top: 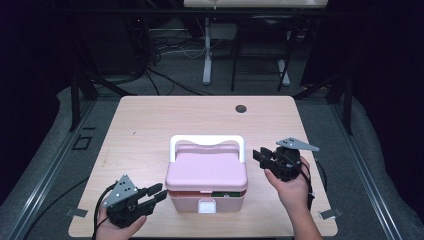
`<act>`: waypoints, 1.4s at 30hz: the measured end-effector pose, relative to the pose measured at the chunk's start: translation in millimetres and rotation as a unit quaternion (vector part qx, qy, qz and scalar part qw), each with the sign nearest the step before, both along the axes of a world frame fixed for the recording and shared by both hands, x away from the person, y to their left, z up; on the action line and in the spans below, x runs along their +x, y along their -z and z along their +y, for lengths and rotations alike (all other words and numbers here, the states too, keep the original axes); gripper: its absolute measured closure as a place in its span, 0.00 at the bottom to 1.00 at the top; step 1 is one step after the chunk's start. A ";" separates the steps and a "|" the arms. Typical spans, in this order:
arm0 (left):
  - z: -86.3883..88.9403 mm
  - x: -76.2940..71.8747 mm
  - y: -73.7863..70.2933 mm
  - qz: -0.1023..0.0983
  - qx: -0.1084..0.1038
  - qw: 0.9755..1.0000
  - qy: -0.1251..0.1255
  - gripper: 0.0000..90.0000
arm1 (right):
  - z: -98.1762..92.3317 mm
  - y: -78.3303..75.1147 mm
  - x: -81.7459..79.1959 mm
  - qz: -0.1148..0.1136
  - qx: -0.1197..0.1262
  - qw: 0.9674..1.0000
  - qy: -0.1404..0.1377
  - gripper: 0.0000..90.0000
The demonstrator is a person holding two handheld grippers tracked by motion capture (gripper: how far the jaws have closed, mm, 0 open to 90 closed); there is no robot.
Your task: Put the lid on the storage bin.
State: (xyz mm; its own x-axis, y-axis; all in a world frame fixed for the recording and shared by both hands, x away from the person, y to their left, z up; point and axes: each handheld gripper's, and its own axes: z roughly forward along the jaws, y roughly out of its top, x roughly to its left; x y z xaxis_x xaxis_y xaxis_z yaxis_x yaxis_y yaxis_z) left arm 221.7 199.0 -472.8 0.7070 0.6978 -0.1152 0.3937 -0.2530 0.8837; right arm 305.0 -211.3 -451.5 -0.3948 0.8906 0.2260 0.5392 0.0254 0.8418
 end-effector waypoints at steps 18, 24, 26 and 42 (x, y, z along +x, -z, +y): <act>-0.2 -0.7 10.0 0.017 0.013 1.000 0.004 0.77 | -0.5 1.3 0.9 0.002 -0.003 1.000 0.000 0.72; -0.2 -0.7 14.2 0.024 0.015 1.000 0.004 0.77 | -0.9 0.9 0.5 0.014 -0.011 1.000 -0.004 0.72; 0.2 -0.8 15.3 0.023 0.010 1.000 0.004 0.77 | 0.1 2.6 1.5 0.002 -0.002 1.000 0.000 0.72; 6.6 2.3 16.5 0.021 0.003 1.000 -0.014 0.73 | -0.8 3.7 2.4 0.003 -0.003 1.000 0.002 0.71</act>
State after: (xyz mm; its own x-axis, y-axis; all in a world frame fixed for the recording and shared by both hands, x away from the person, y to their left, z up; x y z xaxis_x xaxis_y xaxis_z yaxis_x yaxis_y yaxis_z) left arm 224.0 205.7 -489.3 0.6818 0.7180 -0.1401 0.4367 -0.2458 0.8654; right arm 307.4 -212.1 -455.3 -0.3895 0.8937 0.2227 0.5442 0.0283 0.8385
